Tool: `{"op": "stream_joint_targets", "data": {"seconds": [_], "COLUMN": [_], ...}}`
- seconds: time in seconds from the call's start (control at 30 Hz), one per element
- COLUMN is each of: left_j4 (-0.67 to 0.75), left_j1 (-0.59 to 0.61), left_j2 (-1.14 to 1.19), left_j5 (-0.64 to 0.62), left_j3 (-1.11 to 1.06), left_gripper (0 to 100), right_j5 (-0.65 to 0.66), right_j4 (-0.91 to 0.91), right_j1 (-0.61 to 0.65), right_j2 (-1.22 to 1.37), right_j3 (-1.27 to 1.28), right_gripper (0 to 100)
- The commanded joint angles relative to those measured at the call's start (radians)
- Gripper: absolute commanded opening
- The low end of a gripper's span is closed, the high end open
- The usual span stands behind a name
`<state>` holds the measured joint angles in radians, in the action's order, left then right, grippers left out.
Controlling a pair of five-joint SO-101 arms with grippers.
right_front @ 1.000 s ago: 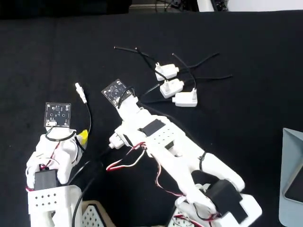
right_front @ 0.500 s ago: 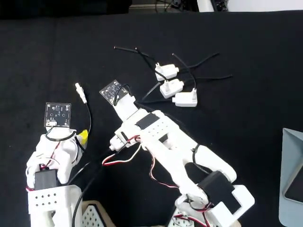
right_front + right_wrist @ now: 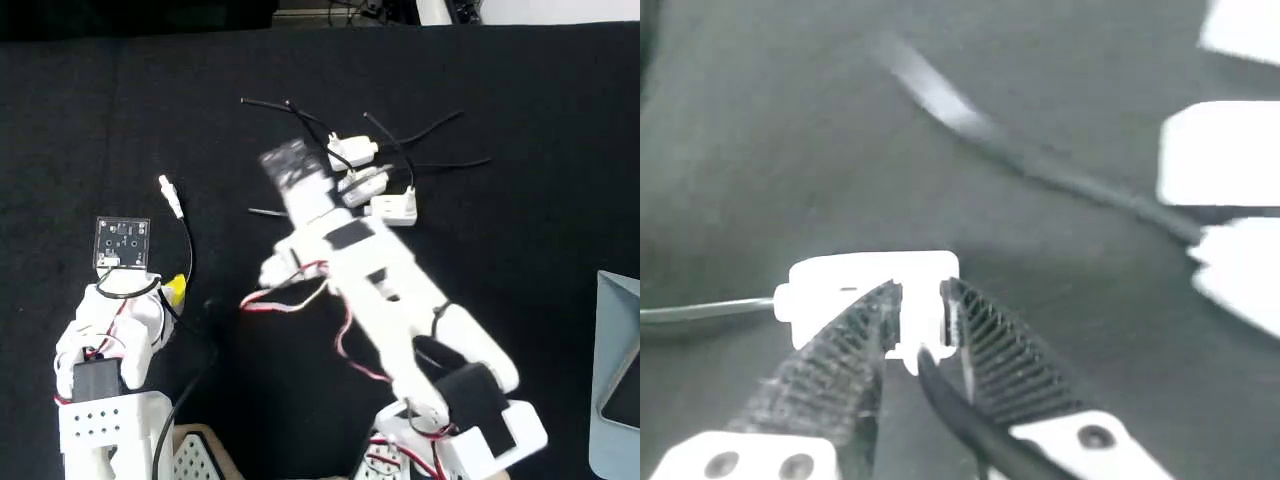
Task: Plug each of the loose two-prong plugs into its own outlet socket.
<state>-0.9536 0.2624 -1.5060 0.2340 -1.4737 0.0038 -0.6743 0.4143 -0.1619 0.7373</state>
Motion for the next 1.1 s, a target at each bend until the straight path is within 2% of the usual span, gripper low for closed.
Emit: {"op": "stream_joint_targets", "data": {"seconds": [0.0,0.17,0.3,0.37,0.47,0.53,0.7,0.87,1.07], "left_j4": [0.025,0.023,0.023,0.020,0.020,0.020,0.018,0.026,0.026], "left_j1": [0.012,0.012,0.012,0.012,0.015,0.018,0.156,0.303,0.377], "left_j2": [-0.011,-0.011,-0.011,-0.011,-0.012,-0.012,-0.012,-0.011,-0.003], "left_j5": [-0.008,-0.008,-0.008,-0.008,-0.008,-0.009,-0.009,-0.009,-0.009], "left_j3": [0.004,0.004,0.004,0.004,0.007,0.016,0.087,0.107,0.062], "left_gripper": [25,25,25,26,26,26,26,26,26], "right_j5": [-0.028,-0.028,-0.051,-0.103,-0.155,-0.186,-0.195,-0.195,-0.196], "right_j4": [0.114,0.245,0.245,0.210,0.058,-0.038,-0.127,-0.133,-0.127], "right_j1": [-0.114,-0.216,-0.262,-0.270,-0.262,-0.244,-0.180,-0.110,0.034], "right_j2": [-0.045,0.022,0.096,0.111,0.097,0.070,-0.018,-0.116,-0.170], "right_j3": [-0.051,-0.064,-0.124,-0.153,-0.214,-0.246,-0.249,-0.209,-0.188], "right_gripper": [1.1,1.1,1.3,2.6,12.5,17.1,15.7,15.6,15.9]}}
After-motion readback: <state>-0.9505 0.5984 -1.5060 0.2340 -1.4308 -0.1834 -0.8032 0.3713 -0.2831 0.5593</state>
